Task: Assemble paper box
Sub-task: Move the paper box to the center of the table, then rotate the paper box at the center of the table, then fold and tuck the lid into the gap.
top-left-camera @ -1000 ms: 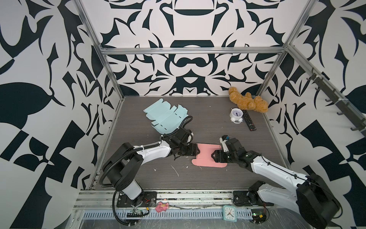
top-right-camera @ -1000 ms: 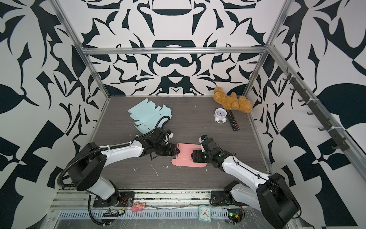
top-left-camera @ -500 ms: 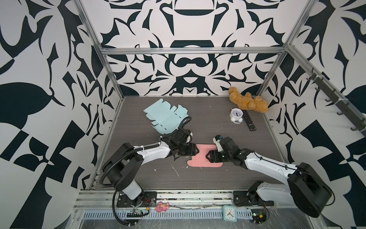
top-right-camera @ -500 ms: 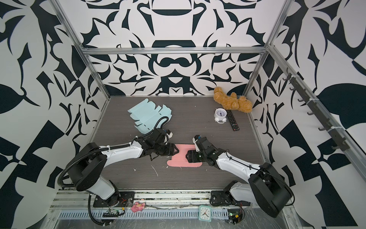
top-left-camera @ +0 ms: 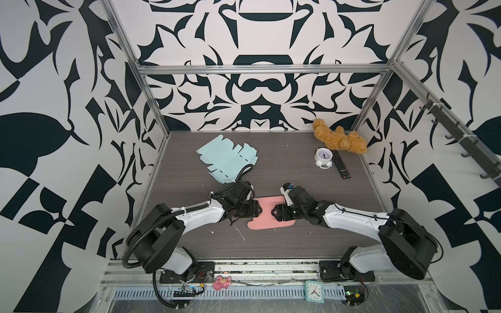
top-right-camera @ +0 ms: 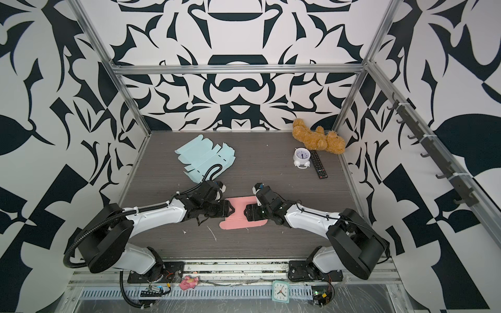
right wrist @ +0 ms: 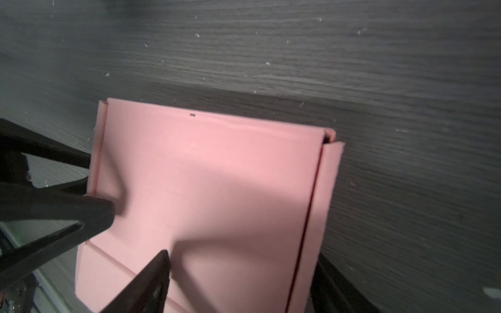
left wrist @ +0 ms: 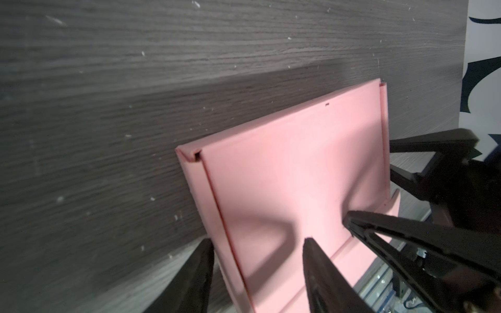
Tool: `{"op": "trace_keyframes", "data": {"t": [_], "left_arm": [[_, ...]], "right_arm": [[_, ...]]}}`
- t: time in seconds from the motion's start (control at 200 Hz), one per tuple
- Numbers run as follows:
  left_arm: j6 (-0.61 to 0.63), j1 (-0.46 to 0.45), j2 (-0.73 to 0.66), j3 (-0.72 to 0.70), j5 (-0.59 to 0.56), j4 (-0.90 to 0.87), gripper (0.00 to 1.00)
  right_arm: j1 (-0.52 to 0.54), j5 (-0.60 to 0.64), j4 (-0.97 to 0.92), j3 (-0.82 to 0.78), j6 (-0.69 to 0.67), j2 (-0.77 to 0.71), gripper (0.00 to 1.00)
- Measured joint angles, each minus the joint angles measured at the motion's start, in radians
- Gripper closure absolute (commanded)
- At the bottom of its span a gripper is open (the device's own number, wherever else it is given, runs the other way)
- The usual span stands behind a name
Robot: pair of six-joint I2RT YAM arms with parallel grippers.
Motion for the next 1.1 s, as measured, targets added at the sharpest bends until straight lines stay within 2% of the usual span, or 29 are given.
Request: {"op": "trace_keyframes", "data": {"t": [0.345,0.535,0.78,0.88,1.1], "left_arm": [[0.008,0.028,-0.011,-0.009,0.018,-0.003,0.44],[0.012,0.029,-0.026,-0.010,0.014,-0.012,0.34],[0.016,0.023,-0.185,-0.038,-0.019,-0.086,0.27],[0.004,-0.006,-0.252,-0.061,-0.039,-0.134,0.26],[-0.042,-0.126,-0.366,-0.065,-0.107,-0.239,0.26]], "right_arm": [[0.021,0.016,-0.019,-0.006,0.014,-0.058,0.11],[0.021,0.065,-0.074,-0.013,0.015,-0.124,0.08],[0.024,0.110,-0.184,-0.013,0.013,-0.196,0.08],[0.030,0.119,-0.239,-0.013,0.012,-0.226,0.08],[0.066,0.133,-0.328,-0.013,0.016,-0.305,0.08]]}}
